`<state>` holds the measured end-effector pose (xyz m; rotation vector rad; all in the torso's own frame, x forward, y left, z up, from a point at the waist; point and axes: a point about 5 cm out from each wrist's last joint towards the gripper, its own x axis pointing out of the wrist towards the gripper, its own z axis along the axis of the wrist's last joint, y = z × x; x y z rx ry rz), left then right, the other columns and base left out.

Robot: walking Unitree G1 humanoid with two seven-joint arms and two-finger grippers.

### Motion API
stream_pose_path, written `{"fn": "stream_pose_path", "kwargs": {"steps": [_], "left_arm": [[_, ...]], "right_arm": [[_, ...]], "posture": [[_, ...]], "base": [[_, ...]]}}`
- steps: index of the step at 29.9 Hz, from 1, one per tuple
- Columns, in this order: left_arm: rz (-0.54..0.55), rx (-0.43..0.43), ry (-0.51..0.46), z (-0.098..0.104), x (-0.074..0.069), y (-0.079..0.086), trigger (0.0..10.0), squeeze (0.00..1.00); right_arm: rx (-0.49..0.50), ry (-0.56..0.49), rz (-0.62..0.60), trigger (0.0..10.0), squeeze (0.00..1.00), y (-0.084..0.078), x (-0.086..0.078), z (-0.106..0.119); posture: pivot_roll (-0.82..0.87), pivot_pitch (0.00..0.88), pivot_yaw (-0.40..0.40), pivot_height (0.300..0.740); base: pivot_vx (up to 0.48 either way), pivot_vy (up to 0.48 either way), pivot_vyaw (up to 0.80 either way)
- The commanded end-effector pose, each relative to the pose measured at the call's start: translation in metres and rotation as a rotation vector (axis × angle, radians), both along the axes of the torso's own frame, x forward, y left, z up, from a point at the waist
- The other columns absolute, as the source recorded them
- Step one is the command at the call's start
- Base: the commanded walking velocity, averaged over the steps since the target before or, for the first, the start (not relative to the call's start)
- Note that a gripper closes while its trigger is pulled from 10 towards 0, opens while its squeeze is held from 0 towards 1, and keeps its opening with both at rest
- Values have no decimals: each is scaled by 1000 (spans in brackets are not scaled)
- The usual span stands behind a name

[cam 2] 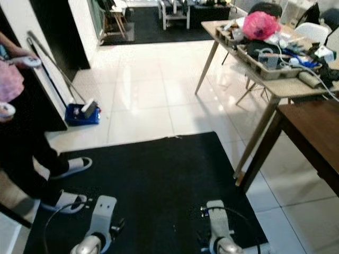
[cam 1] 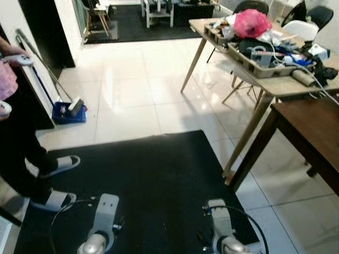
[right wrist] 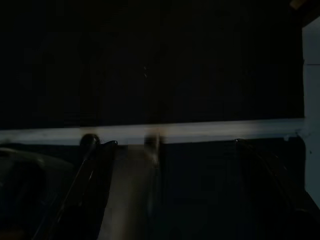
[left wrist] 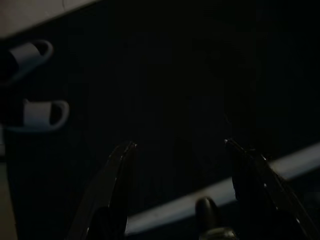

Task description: Picking trash to rubbish bin

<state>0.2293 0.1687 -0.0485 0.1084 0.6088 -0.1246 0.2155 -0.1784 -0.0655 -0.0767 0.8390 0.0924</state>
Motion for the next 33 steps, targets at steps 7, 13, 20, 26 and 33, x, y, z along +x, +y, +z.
{"fn": "stream_pose_path", "kwargs": {"steps": [7,13,20,26,33], "left_arm": [[3,-6,9,-2,-3,0,10000,31],[6,-12,8,-2,-3,-1,10000,35],[9,-16,8,-2,-4,-1,10000,39],[17,-22,4,-2,-4,-2,10000,39],[32,-28,-1,-2,-3,-2,10000,59]], "right_arm": [[-58,-52,-13,10000,0,-4,2,3],[-28,-64,18,10000,0,0,4,4],[-3,-48,13,10000,0,3,2,2],[-5,-44,17,10000,0,4,1,1],[-5,-36,29,10000,0,4,0,1]], "posture": [[-53,88,25,740],[-47,96,22,740],[-44,100,20,740],[-41,102,16,740],[-42,103,11,740]], "base": [[354,0,0],[346,0,0],[341,0,0],[329,0,0],[326,0,0]]}}
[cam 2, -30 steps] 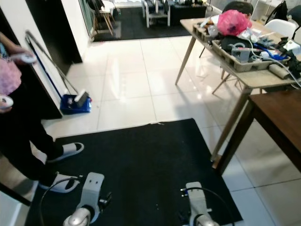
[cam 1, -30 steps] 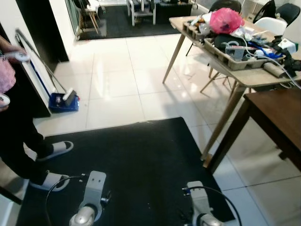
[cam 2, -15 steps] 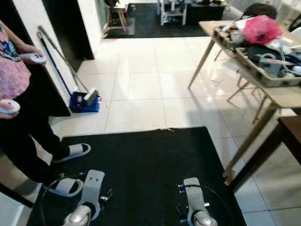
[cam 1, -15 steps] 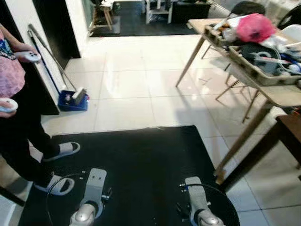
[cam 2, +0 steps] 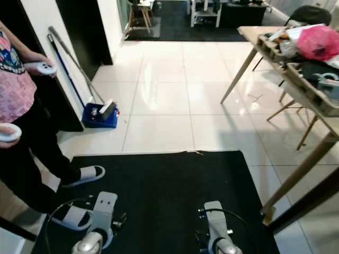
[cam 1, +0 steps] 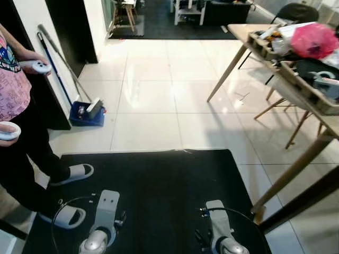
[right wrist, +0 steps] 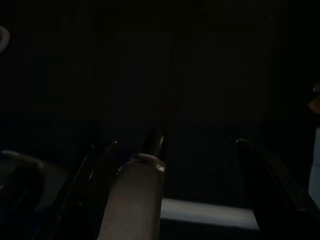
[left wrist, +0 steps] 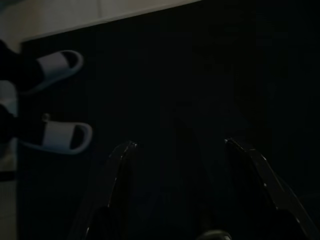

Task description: Picking trash to rubbish bin

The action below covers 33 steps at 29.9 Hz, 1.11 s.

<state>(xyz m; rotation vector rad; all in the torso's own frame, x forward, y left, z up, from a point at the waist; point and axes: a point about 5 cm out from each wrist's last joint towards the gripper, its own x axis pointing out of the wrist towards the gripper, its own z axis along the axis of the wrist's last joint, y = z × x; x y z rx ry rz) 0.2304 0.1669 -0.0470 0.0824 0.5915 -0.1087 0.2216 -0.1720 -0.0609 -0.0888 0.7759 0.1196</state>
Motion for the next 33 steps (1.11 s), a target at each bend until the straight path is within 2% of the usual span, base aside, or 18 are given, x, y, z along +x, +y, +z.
{"fn": "stream_pose_path", "kwargs": {"steps": [1,21,33], "left_arm": [[10,-7,16,-3,-5,0,10000,59],[11,-4,16,-2,-3,2,10000,90],[10,-5,16,-2,-3,2,10000,86]], "right_arm": [[-9,26,-2,10000,0,-3,-6,-4],[20,28,-27,10000,0,-2,-5,-3],[30,26,-29,10000,0,-1,-3,-2]], "posture": [[-42,103,11,740],[-38,103,14,740],[-36,103,14,740]], "base": [[326,0,0],[318,0,0],[317,0,-629]]}}
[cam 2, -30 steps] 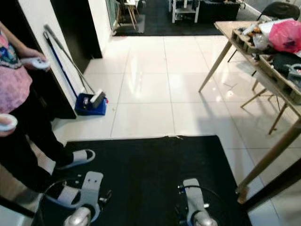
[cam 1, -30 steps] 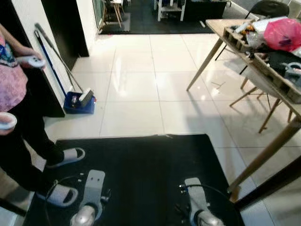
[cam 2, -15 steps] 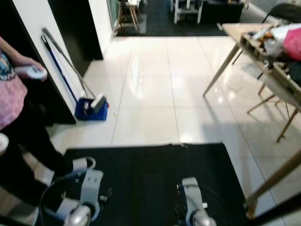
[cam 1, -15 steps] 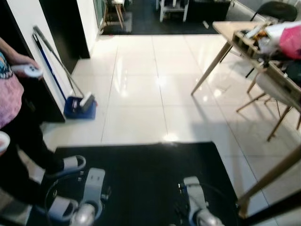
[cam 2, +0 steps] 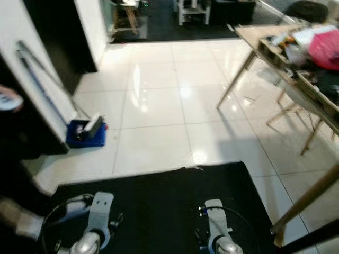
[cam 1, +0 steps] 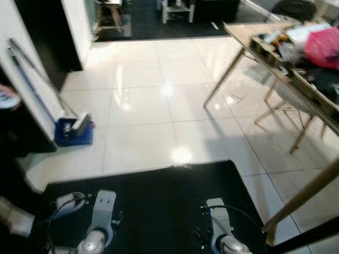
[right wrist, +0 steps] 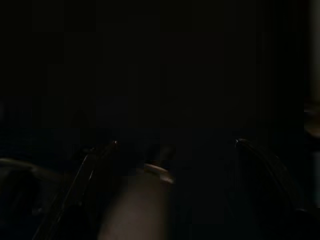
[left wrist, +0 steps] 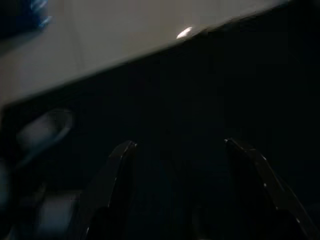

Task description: Picking trash to rubbish bin

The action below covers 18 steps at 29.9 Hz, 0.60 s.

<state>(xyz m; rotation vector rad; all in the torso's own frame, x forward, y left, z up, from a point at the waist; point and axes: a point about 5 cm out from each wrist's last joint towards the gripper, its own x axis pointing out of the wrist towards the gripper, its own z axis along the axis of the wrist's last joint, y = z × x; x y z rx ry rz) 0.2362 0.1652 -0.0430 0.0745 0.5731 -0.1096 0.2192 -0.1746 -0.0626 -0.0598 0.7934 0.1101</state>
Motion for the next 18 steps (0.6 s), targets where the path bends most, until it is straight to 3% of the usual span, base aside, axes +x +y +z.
{"fn": "stream_pose_path", "kwargs": {"steps": [1,9,18], "left_arm": [[9,4,34,-6,-9,4,10000,86],[4,3,35,-6,-9,4,10000,82],[5,4,37,-7,-10,3,10000,82]], "right_arm": [[9,7,-9,10000,0,2,-1,-1],[12,4,-9,10000,0,3,0,0],[6,8,16,10000,0,4,-1,-1]], "posture": [[-36,103,14,740],[-35,104,16,740],[-34,102,14,740]], "base": [[319,0,-656],[316,0,-659],[307,0,0]]}}
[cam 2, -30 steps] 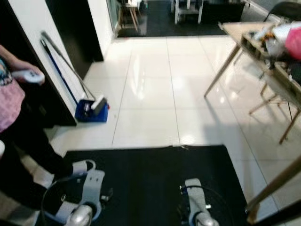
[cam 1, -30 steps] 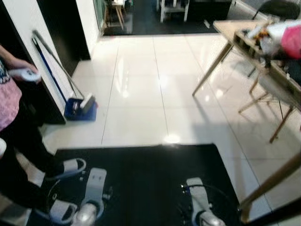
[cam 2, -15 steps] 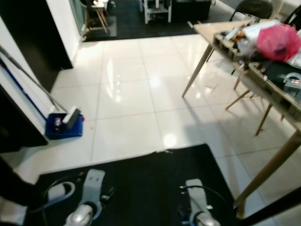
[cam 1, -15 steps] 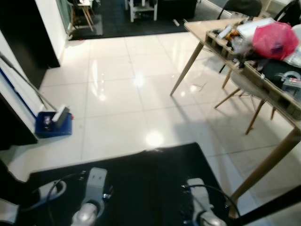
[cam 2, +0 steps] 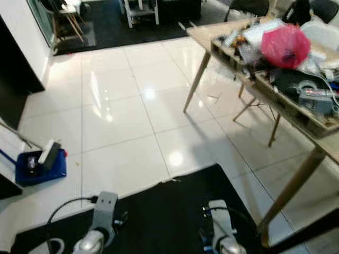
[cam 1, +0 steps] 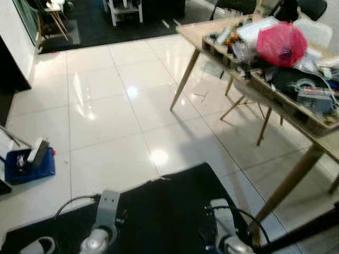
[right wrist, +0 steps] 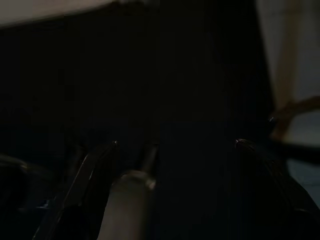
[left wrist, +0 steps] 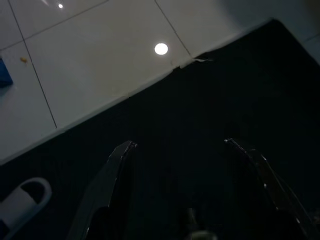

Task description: Picking trash to rubbish bin

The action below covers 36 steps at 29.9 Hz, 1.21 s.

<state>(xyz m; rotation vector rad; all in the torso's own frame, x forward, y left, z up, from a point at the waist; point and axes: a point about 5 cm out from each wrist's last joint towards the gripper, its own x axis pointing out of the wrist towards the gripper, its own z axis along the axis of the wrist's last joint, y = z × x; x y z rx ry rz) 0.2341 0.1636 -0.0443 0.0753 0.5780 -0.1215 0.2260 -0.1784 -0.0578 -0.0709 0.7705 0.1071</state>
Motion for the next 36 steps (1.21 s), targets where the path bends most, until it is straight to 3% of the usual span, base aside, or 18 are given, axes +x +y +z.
{"fn": "stream_pose_path", "kwargs": {"steps": [1,32,36], "left_arm": [[16,6,32,-6,-8,5,10000,82],[18,4,27,-5,-6,5,10000,86],[20,5,26,-4,-6,6,10000,86]], "right_arm": [[15,31,15,10000,0,8,-7,-6],[19,33,17,10000,0,8,-6,-5],[20,33,17,10000,0,9,-6,-5]], "posture": [[-35,102,14,740],[-35,97,13,740],[-32,98,12,740]], "base": [[307,0,0],[305,0,0],[304,0,-650]]}}
